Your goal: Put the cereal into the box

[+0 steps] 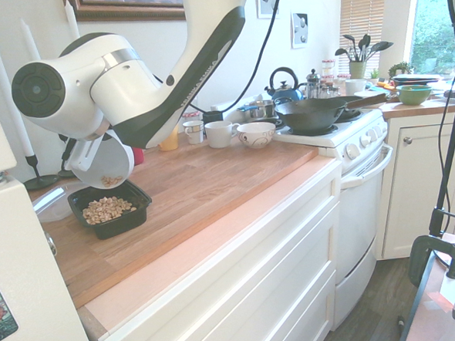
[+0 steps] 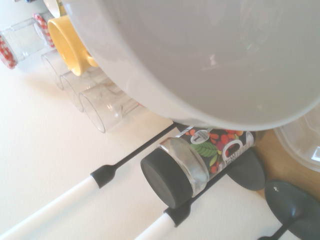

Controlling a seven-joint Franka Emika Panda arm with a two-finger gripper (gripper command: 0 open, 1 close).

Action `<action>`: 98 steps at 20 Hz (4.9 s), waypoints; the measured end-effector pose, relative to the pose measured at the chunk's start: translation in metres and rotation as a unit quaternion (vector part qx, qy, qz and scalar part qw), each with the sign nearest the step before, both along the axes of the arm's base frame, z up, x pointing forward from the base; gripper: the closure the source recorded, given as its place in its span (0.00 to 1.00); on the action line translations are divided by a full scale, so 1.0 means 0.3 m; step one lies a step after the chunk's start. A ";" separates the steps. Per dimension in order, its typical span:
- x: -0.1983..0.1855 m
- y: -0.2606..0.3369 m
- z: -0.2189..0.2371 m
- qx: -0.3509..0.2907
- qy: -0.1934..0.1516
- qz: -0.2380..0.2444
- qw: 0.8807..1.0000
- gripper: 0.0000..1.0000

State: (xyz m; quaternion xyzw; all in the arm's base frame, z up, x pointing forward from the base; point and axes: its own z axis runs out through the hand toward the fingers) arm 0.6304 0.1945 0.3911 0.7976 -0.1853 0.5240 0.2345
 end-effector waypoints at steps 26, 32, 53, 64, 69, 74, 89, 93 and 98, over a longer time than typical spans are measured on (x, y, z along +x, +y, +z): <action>-0.105 0.016 -0.064 -0.040 -0.042 0.050 0.997 1.00; -0.108 0.037 -0.046 -0.060 -0.061 0.060 0.995 1.00; -0.131 0.035 -0.120 -0.097 -0.087 0.068 0.989 1.00; -0.118 0.061 -0.112 -0.117 -0.106 0.069 0.985 1.00; -0.108 0.067 -0.226 -0.153 -0.103 0.071 0.980 1.00; -0.082 0.095 -0.165 -0.130 -0.114 0.060 0.983 1.00; 0.064 -0.395 0.265 0.208 0.045 -0.055 0.976 1.00; 0.091 -0.551 0.245 0.300 0.116 -0.065 0.945 1.00; 0.096 -0.637 0.206 0.416 0.215 -0.063 0.881 1.00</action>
